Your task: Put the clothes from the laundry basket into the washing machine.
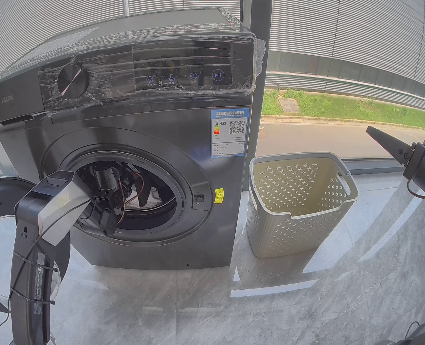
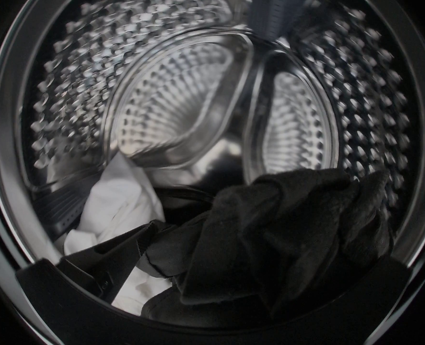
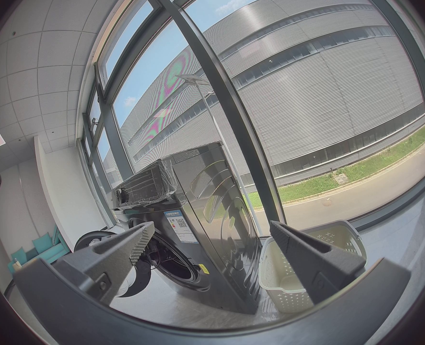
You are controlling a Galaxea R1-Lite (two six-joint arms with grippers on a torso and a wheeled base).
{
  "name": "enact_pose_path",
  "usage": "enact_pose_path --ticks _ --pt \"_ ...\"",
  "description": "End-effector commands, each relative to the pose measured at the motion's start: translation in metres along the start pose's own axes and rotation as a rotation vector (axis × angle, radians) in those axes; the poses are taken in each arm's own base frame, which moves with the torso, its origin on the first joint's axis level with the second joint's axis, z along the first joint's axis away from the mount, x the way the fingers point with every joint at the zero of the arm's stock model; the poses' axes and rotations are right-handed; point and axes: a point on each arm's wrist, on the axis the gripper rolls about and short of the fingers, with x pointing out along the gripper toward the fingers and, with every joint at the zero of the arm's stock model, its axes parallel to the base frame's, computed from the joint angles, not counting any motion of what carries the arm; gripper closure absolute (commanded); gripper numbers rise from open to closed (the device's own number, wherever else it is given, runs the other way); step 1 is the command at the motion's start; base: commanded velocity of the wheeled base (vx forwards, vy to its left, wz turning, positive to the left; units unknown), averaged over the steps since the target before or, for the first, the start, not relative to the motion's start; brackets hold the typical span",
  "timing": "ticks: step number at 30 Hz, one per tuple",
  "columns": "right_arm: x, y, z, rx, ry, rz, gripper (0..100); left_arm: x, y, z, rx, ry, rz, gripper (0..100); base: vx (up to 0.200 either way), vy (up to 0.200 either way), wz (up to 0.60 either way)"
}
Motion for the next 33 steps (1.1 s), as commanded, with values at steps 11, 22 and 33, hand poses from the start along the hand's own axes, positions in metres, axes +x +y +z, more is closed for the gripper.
enact_pose_path --ticks 11,22,33 --pt "0.000 0.000 0.000 0.001 0.000 0.002 0 0.000 -0.001 0.021 0.202 -0.012 -0.026 0 0.000 0.000 0.00" --pt "-0.001 0.001 0.002 -0.001 -0.007 0.004 0 -0.001 0.036 -0.019 0.585 0.095 -0.146 0 0.000 0.000 0.00" --pt "0.002 0.000 0.000 0.001 0.004 0.006 0 -0.017 0.050 -0.037 0.581 0.094 -0.148 0 0.000 0.000 0.00"
